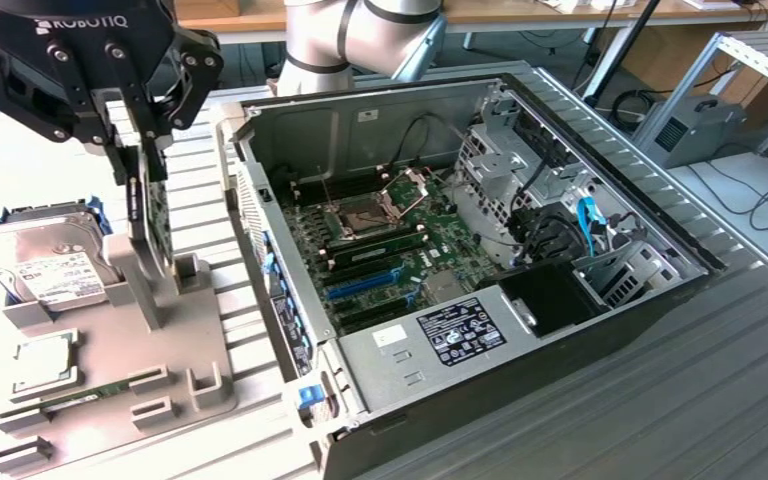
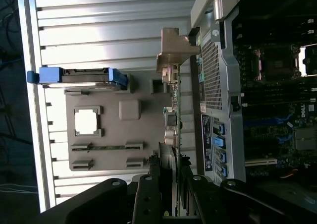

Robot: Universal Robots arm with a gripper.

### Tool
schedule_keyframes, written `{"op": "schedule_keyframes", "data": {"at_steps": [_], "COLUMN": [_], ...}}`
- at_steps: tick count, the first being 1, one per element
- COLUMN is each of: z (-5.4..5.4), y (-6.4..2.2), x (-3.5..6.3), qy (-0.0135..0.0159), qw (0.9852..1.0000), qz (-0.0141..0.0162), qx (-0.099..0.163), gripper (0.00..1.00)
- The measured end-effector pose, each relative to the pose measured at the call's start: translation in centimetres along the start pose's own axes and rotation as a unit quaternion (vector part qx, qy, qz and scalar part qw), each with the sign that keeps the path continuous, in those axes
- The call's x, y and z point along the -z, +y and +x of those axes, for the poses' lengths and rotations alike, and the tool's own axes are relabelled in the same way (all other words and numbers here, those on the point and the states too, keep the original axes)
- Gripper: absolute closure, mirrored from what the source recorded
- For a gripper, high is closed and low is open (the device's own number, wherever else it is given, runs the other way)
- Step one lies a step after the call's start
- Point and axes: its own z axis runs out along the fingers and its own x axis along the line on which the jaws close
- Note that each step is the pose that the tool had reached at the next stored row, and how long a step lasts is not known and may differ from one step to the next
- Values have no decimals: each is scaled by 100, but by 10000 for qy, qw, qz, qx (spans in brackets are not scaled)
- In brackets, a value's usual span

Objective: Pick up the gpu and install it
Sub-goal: 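Pick up the gpu and move the gpu toward the slot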

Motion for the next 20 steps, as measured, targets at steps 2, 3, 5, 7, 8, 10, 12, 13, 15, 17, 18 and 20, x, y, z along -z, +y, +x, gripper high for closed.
{"op": "schedule_keyframes", "data": {"at_steps": [2, 3, 5, 7, 8, 10, 12, 13, 15, 17, 18, 20], "z": [0, -1, -1, -1, -2, -2, -3, -3, -3, -4, -4, -5], "y": [1, 1, 1, 2, 2, 3, 3, 4, 4, 5, 5, 6], "x": [17, 25, 42, 58, 66, 83, 101, 110, 129, 147, 156, 173], "qy": [0, 0, 0, -1, 0, 0, 0, 0, 0, 0, 0, 0], "qw": [10000, 10000, 10000, 10000, 10000, 10000, 10000, 10000, 10000, 10000, 10000, 10000], "qz": [0, 0, 0, -1, 0, 0, 0, 0, 0, 0, 0, 0], "qx": [0, 0, 0, 0, 0, 0, 0, 0, 0, 0, 0, 0], "gripper": [74, 74, 74, 74, 74, 74, 74, 74, 74, 74, 74, 74]}}
